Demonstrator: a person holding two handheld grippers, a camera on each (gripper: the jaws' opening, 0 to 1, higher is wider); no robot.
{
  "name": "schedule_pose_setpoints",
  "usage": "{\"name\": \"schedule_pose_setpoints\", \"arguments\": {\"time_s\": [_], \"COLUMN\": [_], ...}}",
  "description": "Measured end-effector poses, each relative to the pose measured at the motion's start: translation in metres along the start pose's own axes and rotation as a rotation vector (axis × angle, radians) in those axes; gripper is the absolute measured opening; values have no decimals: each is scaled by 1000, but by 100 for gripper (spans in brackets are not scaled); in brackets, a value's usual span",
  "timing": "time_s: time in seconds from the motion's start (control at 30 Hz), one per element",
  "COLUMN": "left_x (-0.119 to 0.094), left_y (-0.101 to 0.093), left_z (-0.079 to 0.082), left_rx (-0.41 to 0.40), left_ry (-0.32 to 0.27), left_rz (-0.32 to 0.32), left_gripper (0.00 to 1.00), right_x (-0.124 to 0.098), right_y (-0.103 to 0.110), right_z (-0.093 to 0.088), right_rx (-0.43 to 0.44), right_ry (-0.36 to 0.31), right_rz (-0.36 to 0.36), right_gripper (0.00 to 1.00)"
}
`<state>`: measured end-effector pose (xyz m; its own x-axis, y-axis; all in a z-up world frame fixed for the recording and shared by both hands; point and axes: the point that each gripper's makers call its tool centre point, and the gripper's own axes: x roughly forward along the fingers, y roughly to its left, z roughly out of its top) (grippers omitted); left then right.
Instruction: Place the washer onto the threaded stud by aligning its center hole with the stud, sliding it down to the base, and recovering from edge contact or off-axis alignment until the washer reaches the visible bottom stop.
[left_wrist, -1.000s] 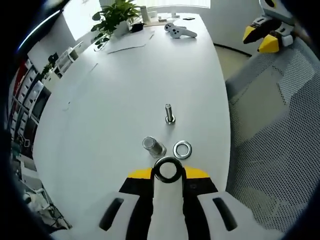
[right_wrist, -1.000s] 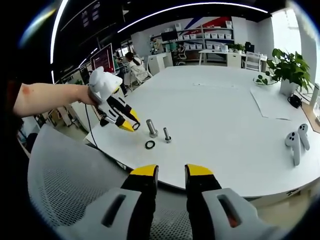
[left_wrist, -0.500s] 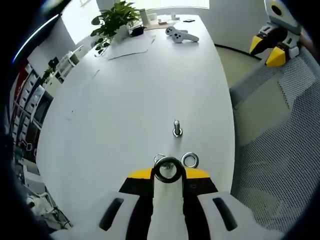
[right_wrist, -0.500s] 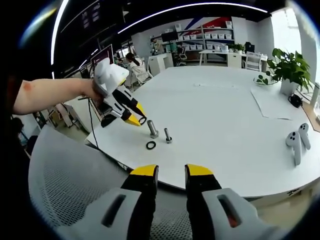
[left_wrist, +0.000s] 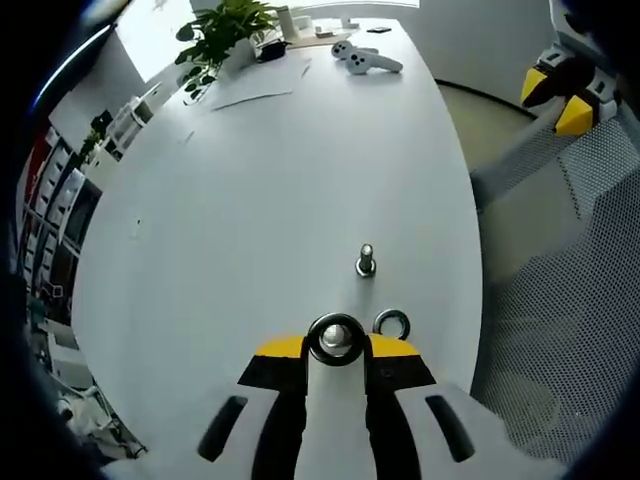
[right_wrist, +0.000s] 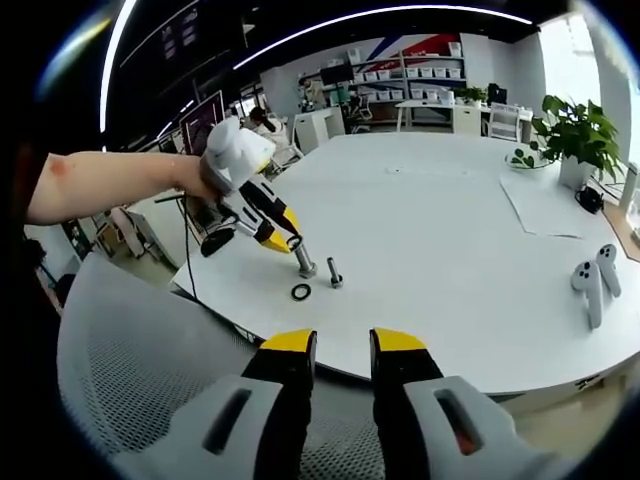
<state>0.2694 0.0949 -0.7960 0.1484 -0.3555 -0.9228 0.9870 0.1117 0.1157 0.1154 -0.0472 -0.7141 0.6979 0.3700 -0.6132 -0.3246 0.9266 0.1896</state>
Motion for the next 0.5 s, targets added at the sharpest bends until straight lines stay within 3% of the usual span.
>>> {"name": "schedule_pose_setpoints", "arguments": {"time_s": [0.5], "left_x": [18], "left_y": [1], "left_z": [-5], "left_rx": [10], "left_ry": [75], "left_rz": [-40], "left_gripper": [19], "right_x": [1], "right_y": [0], "right_z": [0], "right_rx": [0], "right_ry": [5], "right_rz": [3], "right_gripper": [24]}}
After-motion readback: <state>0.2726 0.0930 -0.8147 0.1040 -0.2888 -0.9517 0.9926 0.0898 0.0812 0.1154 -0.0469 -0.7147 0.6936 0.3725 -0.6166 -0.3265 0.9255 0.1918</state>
